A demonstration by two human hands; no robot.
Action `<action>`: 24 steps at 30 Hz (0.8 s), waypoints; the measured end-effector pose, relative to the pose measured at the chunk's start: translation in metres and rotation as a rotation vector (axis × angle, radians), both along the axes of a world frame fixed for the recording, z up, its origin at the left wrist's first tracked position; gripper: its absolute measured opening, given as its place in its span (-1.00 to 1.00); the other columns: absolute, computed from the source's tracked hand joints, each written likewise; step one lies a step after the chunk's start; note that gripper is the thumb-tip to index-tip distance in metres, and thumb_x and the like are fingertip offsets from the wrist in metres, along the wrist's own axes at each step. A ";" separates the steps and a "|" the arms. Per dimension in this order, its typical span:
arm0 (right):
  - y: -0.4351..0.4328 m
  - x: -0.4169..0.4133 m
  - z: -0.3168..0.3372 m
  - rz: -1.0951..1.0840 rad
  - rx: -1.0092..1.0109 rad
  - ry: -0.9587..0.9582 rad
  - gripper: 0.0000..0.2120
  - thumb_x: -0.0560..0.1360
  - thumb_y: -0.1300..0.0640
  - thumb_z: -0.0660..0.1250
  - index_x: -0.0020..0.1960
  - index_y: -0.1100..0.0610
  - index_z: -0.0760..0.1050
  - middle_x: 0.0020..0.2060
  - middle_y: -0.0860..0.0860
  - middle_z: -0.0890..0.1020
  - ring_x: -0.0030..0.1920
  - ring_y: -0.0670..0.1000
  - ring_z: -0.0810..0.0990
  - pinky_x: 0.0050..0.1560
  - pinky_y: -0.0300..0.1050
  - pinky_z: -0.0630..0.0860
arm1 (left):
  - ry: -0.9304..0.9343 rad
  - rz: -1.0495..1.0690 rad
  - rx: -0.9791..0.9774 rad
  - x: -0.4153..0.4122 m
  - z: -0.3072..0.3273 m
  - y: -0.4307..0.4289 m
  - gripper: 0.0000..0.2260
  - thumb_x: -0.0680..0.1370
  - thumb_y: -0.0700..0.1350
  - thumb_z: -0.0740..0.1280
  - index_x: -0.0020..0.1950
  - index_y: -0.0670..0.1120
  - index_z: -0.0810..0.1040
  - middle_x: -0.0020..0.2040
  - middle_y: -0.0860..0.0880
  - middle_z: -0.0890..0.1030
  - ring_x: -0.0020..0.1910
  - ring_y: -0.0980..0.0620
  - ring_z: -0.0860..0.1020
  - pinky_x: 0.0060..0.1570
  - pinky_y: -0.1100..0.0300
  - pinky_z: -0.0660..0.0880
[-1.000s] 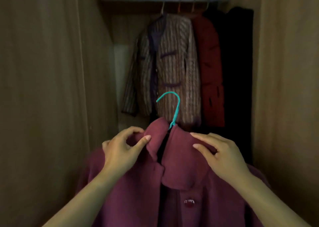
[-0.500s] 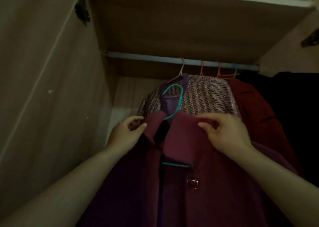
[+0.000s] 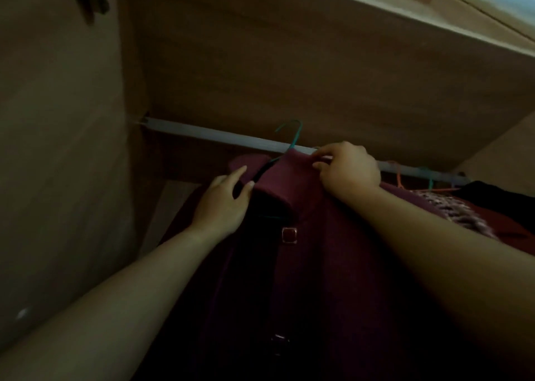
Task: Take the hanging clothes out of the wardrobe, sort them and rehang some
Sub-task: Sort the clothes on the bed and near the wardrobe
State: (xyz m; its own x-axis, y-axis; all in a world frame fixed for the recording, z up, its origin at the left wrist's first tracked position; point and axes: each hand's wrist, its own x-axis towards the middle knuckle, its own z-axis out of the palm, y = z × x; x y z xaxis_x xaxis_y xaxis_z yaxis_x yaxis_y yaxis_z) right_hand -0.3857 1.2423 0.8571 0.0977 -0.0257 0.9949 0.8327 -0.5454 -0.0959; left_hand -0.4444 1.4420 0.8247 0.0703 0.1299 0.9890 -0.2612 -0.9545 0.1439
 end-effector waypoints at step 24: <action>-0.011 -0.005 -0.230 -0.063 -0.211 -0.085 -0.41 0.49 -0.24 -0.12 0.37 -0.03 0.36 0.44 0.04 0.29 0.45 0.06 0.18 0.43 0.03 0.06 | 0.138 0.102 0.021 -0.026 -0.179 -0.001 -0.58 0.58 0.14 0.10 0.43 0.10 0.30 0.42 -0.01 0.34 0.37 0.02 0.32 0.21 0.23 0.19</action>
State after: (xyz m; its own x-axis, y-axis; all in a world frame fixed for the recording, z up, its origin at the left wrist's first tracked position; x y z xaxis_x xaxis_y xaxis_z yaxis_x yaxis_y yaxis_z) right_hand -0.3908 1.2309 0.6269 0.0176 0.1799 0.9835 0.7967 -0.5968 0.0948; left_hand -0.4709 1.4409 0.6459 0.1936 0.1230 0.9733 -0.1419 -0.9782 0.1519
